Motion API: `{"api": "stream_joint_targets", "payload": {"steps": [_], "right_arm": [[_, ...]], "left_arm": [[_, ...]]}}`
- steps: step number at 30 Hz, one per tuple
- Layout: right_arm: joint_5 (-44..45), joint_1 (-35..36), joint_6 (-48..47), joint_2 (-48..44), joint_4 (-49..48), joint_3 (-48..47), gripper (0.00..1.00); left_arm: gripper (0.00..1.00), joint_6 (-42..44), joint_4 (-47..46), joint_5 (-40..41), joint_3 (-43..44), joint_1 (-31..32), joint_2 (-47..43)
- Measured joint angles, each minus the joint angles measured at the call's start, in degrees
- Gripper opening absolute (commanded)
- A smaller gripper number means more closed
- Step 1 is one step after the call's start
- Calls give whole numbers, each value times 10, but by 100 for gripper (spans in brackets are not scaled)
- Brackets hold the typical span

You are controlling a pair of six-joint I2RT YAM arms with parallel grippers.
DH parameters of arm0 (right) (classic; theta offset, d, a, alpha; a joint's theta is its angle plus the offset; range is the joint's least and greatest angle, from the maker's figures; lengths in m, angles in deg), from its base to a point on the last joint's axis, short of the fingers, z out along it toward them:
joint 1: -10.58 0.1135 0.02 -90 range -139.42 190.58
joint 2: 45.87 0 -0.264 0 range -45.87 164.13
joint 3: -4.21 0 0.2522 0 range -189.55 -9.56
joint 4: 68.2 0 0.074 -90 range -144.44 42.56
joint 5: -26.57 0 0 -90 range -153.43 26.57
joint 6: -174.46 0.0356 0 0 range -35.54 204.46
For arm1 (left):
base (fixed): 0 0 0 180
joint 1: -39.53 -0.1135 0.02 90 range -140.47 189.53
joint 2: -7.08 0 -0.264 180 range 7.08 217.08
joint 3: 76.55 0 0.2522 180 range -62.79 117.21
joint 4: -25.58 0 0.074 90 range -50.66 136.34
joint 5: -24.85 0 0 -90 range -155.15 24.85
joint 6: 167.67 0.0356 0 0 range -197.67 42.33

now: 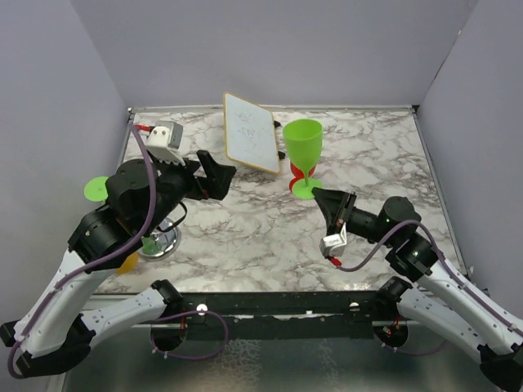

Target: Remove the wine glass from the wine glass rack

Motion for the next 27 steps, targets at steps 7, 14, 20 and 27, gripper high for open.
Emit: {"api": "stream_joint_targets", "payload": {"steps": [7, 14, 20, 27], "right_arm": [[-49, 0, -181, -30, 191, 1, 1], [-56, 1, -241, -72, 261, 28, 1], [-56, 9, -263, -107, 270, 45, 1], [-54, 14, -279, -126, 273, 55, 1]], "left_arm": [[98, 0, -4, -31, 39, 0, 55], [82, -9, -16, -126, 68, 0, 139], [71, -16, -9, -194, 66, 0, 202], [53, -19, -10, -283, 57, 0, 218]]}}
